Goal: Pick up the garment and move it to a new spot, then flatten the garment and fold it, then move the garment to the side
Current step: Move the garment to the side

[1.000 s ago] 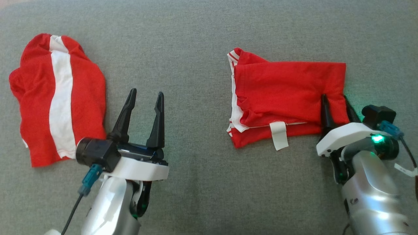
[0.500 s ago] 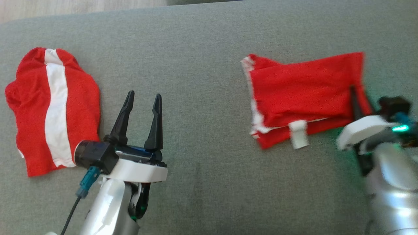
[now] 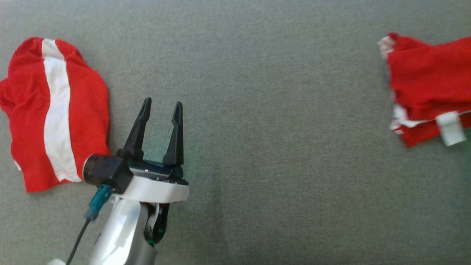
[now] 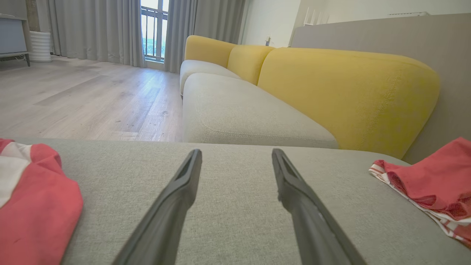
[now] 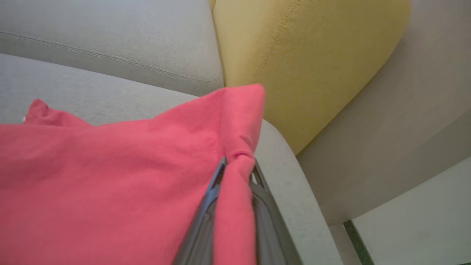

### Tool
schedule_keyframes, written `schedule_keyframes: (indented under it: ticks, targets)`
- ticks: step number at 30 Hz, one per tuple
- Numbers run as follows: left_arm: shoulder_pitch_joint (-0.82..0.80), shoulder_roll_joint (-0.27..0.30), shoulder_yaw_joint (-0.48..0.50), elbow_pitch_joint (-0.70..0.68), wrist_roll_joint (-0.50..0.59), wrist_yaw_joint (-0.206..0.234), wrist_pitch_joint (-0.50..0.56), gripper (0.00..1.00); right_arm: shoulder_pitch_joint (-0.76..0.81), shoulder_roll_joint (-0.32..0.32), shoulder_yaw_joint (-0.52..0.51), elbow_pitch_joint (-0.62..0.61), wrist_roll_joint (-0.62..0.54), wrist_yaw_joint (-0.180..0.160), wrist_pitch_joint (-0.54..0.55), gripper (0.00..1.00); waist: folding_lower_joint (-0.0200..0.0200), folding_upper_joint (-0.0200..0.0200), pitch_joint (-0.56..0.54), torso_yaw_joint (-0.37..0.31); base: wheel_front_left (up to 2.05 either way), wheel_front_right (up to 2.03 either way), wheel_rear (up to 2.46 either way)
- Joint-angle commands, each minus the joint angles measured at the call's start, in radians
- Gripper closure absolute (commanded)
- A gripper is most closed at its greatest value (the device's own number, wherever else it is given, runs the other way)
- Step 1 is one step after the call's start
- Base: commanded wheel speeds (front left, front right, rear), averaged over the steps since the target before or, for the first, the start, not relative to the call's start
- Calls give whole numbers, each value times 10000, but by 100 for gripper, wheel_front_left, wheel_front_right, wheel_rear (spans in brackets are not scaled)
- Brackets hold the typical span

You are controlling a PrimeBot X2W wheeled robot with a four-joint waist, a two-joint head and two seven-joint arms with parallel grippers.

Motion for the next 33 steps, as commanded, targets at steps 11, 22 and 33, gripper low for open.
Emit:
schedule_keyframes:
  ticks: [11, 22, 33]
  targets:
    - [-788, 68, 305, -444, -34, -106, -51, 0, -709, -1359, -985, -391, -676, -7, 511, 100, -1, 0, 867, 370, 0, 0, 0]
    - [-841, 68, 393, -242, -122, -119, -51, 0, -715, -587, -1410, -1069, -911, -7, 3, 0, -1, 0, 570, 188, 0, 0, 0]
    - [-263, 68, 838, -342, -234, -33, -51, 0, 187, 1795, -196, -3049, 637, -7, -768, 0, -1, 0, -823, -235, 0, 0, 0]
